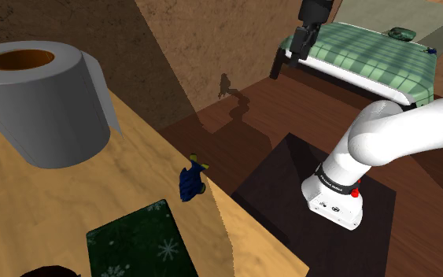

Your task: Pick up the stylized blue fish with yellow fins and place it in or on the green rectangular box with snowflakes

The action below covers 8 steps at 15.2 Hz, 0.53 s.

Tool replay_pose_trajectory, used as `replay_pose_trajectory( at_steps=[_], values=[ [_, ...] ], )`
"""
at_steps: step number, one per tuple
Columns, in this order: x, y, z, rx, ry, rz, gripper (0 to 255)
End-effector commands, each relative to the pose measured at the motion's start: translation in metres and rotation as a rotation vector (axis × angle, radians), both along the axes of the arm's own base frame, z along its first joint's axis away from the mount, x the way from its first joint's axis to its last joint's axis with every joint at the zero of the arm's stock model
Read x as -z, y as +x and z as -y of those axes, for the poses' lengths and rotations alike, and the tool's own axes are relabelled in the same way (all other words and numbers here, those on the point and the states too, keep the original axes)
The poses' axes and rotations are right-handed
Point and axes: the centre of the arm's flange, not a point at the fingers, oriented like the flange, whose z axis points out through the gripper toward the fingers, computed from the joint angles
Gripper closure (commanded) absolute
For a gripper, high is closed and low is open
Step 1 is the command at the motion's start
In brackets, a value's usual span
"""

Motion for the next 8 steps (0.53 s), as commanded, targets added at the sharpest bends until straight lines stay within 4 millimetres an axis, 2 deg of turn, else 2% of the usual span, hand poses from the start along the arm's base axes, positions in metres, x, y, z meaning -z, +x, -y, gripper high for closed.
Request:
replay_pose_trajectory(
  at_steps=[1,8],
  values=[
    [0.000,0.000,0.000,0.000,0.000,0.000,0],
    [0.046,0.002,-0.082,0.122,-0.021,-0.011,0]
  ],
)
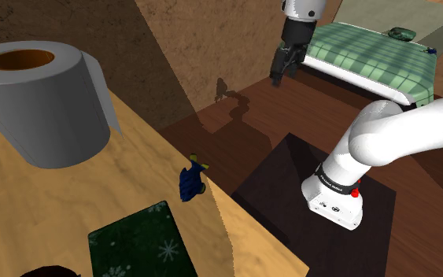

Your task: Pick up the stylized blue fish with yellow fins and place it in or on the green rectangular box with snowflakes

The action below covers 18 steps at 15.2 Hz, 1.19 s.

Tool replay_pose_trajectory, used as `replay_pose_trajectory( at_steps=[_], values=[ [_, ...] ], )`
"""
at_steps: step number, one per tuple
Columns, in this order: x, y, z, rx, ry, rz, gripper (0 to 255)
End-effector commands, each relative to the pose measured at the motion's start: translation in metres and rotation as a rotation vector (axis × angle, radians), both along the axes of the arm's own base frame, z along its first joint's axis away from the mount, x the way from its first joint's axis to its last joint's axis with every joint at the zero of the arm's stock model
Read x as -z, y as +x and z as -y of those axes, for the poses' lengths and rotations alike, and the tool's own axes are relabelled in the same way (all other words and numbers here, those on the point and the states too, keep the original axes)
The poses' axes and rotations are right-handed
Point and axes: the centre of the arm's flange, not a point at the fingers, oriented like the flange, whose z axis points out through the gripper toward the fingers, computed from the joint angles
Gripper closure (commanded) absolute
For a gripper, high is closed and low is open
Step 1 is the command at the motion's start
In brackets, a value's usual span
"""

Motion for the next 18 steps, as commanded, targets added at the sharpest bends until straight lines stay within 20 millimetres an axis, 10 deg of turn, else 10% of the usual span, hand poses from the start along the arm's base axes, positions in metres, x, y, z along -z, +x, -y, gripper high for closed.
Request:
replay_pose_trajectory(
  at_steps=[1,18],
  values=[
    [0.013,0.001,-0.025,0.039,-0.005,-0.002,0],
    [0.133,0.046,-0.213,0.335,-0.055,-0.028,0]
  ],
)
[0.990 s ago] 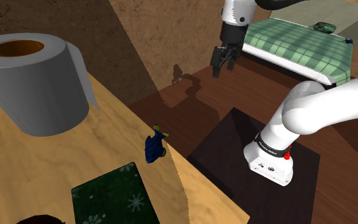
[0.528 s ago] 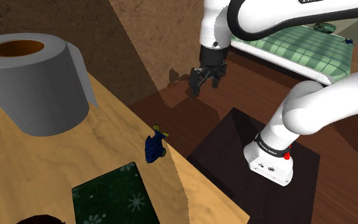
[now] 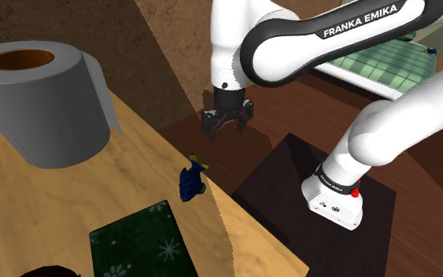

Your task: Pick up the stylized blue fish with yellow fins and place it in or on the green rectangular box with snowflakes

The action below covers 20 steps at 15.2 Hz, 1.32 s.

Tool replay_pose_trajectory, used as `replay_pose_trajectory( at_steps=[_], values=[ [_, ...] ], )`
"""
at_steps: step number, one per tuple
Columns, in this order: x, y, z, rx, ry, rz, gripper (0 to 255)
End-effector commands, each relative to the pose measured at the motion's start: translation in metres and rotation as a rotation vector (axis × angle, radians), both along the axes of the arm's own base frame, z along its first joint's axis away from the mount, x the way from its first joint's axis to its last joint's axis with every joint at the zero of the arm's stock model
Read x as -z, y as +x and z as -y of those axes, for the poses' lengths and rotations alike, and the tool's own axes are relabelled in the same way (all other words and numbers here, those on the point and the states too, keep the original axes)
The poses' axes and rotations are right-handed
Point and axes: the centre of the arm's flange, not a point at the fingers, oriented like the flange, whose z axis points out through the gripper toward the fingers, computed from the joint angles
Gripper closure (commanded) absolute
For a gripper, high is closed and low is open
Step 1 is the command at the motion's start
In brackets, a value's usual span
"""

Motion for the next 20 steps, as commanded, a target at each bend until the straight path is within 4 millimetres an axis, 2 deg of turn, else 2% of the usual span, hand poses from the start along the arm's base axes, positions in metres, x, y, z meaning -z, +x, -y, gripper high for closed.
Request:
replay_pose_trajectory(
  at_steps=[1,10,18,20],
  values=[
    [0.014,0.008,-0.020,0.039,-0.004,-0.003,0],
    [0.082,0.054,-0.108,0.196,-0.031,-0.016,0],
    [0.124,0.050,-0.109,0.201,-0.031,-0.016,0],
    [0.124,0.050,-0.109,0.201,-0.031,-0.016,0]
  ],
)
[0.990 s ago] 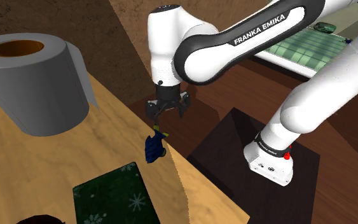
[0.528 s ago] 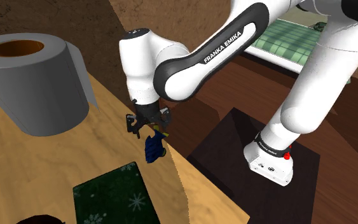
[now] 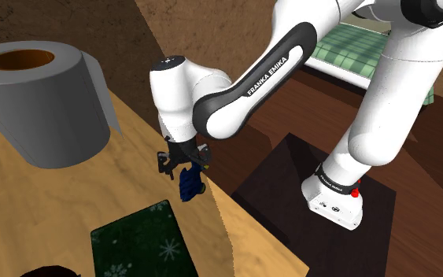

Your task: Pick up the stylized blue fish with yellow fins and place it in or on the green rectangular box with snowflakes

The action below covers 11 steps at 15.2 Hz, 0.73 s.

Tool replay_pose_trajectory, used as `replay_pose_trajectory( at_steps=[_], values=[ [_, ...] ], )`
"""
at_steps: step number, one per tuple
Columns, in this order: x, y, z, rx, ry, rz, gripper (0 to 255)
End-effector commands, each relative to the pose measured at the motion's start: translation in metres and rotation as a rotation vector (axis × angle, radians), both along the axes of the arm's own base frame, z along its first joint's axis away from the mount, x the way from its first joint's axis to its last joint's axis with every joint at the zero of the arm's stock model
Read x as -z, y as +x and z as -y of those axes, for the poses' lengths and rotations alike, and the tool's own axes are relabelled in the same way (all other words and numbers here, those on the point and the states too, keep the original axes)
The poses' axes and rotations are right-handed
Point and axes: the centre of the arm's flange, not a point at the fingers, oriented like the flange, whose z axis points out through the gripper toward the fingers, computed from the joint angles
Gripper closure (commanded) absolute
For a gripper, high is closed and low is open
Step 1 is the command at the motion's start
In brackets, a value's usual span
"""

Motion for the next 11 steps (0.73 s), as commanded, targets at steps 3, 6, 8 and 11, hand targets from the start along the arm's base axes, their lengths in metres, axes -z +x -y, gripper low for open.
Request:
replay_pose_trajectory(
  at_steps=[3,6,8,11],
  values=[
    [0.0015,-0.0006,0.0005,0.000,0.000,0.000,0],
    [0.0015,-0.0005,0.0005,0.000,0.000,0.000,0],
    [0.0015,-0.0005,0.0005,0.000,0.000,0.000,255],
    [0.0014,-0.0005,0.0005,0.000,0.000,0.000,255]
  ],
)
